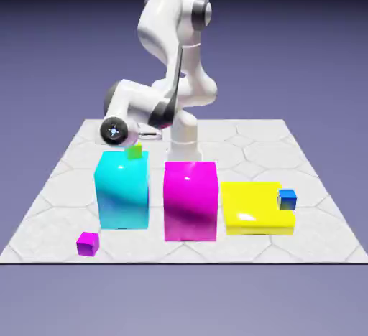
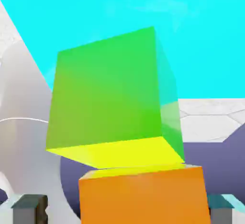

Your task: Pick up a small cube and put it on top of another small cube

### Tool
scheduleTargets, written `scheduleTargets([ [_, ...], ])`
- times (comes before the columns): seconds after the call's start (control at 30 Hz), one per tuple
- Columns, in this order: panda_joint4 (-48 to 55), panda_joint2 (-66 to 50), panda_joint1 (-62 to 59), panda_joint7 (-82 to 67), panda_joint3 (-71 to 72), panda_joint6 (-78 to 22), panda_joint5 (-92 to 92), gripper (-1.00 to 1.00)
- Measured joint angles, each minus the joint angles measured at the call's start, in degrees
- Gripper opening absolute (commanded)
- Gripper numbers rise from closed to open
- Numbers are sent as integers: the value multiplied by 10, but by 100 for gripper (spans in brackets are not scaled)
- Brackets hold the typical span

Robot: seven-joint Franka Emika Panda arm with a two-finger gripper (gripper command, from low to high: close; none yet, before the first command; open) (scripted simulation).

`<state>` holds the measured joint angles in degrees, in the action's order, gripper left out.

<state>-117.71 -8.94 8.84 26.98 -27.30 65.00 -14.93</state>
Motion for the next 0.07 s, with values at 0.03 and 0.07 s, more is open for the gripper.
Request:
scheduleTargets([
  [0.03, 21, -7, 0, -4, 1, -14, 2, 100],
  [0.07, 41, -15, 1, -9, 2, -27, 4, 100],
])
